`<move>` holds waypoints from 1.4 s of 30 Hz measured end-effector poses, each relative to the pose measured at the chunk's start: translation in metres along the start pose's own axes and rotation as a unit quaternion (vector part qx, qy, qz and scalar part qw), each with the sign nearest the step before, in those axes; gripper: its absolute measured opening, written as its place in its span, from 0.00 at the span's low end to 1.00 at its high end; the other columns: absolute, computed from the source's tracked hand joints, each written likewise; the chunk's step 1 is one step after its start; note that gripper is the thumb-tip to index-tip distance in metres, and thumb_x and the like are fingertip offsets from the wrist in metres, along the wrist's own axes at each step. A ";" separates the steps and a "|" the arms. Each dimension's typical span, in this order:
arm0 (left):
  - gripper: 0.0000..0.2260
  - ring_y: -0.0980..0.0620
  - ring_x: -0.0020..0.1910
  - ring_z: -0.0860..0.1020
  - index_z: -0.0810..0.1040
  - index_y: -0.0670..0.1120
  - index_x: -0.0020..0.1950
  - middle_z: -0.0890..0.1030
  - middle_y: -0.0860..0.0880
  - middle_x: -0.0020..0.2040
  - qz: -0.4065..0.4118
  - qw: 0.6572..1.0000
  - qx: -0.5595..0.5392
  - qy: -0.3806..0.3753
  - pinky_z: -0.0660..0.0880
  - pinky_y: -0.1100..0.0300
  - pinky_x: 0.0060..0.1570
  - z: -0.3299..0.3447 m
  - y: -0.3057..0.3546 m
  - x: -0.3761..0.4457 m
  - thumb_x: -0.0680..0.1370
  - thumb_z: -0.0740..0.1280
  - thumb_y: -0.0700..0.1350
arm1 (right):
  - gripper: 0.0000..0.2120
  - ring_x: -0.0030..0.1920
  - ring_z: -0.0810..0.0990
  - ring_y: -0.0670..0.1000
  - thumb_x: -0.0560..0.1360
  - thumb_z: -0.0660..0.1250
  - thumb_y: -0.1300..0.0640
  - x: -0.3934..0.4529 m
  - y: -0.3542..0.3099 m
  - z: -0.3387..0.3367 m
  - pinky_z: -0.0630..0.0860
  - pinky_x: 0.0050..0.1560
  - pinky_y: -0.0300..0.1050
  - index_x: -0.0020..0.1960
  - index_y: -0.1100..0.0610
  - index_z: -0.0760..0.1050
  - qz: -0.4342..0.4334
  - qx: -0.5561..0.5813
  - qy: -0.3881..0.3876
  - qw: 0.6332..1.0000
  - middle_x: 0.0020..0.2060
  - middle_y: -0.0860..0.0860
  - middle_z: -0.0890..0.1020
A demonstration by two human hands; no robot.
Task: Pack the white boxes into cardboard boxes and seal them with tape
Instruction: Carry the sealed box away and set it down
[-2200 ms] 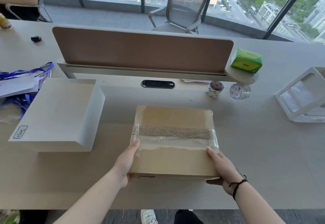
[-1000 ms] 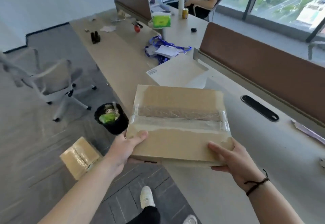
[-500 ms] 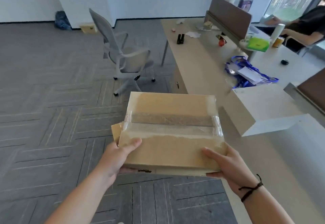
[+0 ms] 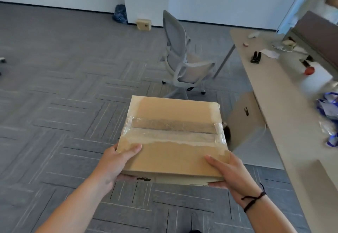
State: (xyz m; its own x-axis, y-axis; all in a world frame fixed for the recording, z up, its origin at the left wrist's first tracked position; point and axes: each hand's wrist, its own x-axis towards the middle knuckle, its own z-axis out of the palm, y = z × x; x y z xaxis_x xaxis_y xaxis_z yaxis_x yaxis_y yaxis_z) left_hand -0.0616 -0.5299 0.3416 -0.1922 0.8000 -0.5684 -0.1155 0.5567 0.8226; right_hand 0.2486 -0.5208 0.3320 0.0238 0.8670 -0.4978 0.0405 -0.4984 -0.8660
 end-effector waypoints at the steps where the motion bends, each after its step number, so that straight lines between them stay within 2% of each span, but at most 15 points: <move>1: 0.19 0.40 0.52 0.82 0.80 0.47 0.58 0.84 0.41 0.54 -0.004 1.000 -0.003 0.006 0.83 0.40 0.39 -0.007 0.005 0.011 0.71 0.78 0.51 | 0.19 0.52 0.86 0.53 0.72 0.76 0.50 0.013 -0.007 0.010 0.84 0.47 0.62 0.61 0.47 0.77 0.001 -0.007 -0.003 1.000 0.50 0.47 0.87; 5: 0.20 0.40 0.53 0.82 0.80 0.46 0.58 0.83 0.41 0.54 -0.021 0.999 -0.016 0.030 0.83 0.37 0.41 -0.025 0.032 0.063 0.71 0.78 0.51 | 0.18 0.52 0.85 0.53 0.72 0.76 0.50 0.075 -0.038 0.045 0.84 0.45 0.62 0.60 0.47 0.78 0.002 -0.028 -0.018 0.999 0.50 0.48 0.86; 10: 0.16 0.42 0.53 0.82 0.80 0.48 0.56 0.83 0.44 0.53 -0.010 0.996 -0.012 0.084 0.83 0.38 0.42 -0.045 0.084 0.141 0.72 0.78 0.51 | 0.15 0.51 0.85 0.54 0.72 0.76 0.53 0.171 -0.086 0.093 0.84 0.45 0.63 0.58 0.48 0.78 0.008 -0.031 -0.048 0.998 0.48 0.49 0.87; 14: 0.17 0.42 0.52 0.82 0.80 0.48 0.57 0.83 0.44 0.53 -0.008 0.994 -0.023 0.111 0.83 0.39 0.41 -0.061 0.136 0.195 0.72 0.78 0.51 | 0.17 0.51 0.85 0.54 0.72 0.77 0.52 0.240 -0.137 0.128 0.84 0.44 0.62 0.58 0.48 0.78 0.012 -0.036 -0.072 0.997 0.49 0.49 0.87; 19: 0.18 0.44 0.52 0.83 0.80 0.48 0.58 0.84 0.45 0.53 -0.001 0.990 -0.050 0.131 0.84 0.40 0.41 -0.085 0.189 0.257 0.71 0.78 0.51 | 0.16 0.51 0.86 0.53 0.72 0.77 0.52 0.312 -0.196 0.173 0.84 0.47 0.63 0.57 0.47 0.79 -0.006 -0.055 -0.101 0.993 0.46 0.46 0.87; 23: 0.16 0.44 0.52 0.82 0.81 0.49 0.57 0.84 0.46 0.53 0.003 0.988 -0.064 0.143 0.84 0.41 0.40 -0.115 0.224 0.321 0.72 0.78 0.51 | 0.19 0.51 0.86 0.53 0.70 0.77 0.49 0.374 -0.232 0.220 0.84 0.47 0.61 0.59 0.46 0.78 -0.014 -0.070 -0.110 0.991 0.47 0.47 0.87; 27: 0.19 0.42 0.53 0.83 0.80 0.49 0.59 0.84 0.45 0.54 0.003 0.988 -0.063 0.139 0.84 0.41 0.39 -0.160 0.261 0.405 0.71 0.79 0.52 | 0.20 0.53 0.85 0.54 0.70 0.77 0.48 0.442 -0.262 0.282 0.85 0.45 0.59 0.60 0.46 0.77 -0.023 -0.079 -0.108 0.991 0.52 0.49 0.85; 30: 0.18 0.41 0.51 0.84 0.81 0.50 0.58 0.84 0.44 0.53 0.005 0.991 -0.062 0.122 0.84 0.40 0.40 -0.197 0.298 0.466 0.71 0.78 0.53 | 0.21 0.53 0.84 0.55 0.70 0.76 0.47 0.490 -0.289 0.331 0.84 0.45 0.59 0.61 0.47 0.76 -0.020 -0.072 -0.104 0.992 0.54 0.50 0.85; 35: 0.16 0.43 0.47 0.84 0.81 0.50 0.57 0.84 0.45 0.51 0.011 0.995 -0.035 0.092 0.84 0.39 0.41 -0.252 0.381 0.553 0.72 0.78 0.52 | 0.20 0.53 0.85 0.55 0.70 0.77 0.47 0.557 -0.342 0.406 0.84 0.45 0.60 0.60 0.46 0.77 -0.012 -0.059 -0.082 0.995 0.52 0.49 0.85; 42: 0.15 0.44 0.51 0.83 0.82 0.50 0.56 0.84 0.46 0.53 0.006 0.998 -0.006 0.061 0.84 0.41 0.41 -0.287 0.470 0.681 0.72 0.77 0.52 | 0.17 0.52 0.85 0.55 0.72 0.76 0.49 0.662 -0.402 0.470 0.84 0.45 0.62 0.59 0.46 0.78 -0.005 -0.044 -0.041 0.998 0.52 0.49 0.86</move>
State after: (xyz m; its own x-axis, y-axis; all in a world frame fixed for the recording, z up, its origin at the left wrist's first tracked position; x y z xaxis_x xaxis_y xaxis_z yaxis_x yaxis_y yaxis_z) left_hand -0.5265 0.2127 0.3456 -0.3116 0.7726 -0.5532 -0.1245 0.5440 0.8298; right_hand -0.2214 0.2534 0.3283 -0.0591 0.8669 -0.4950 0.1272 -0.4853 -0.8651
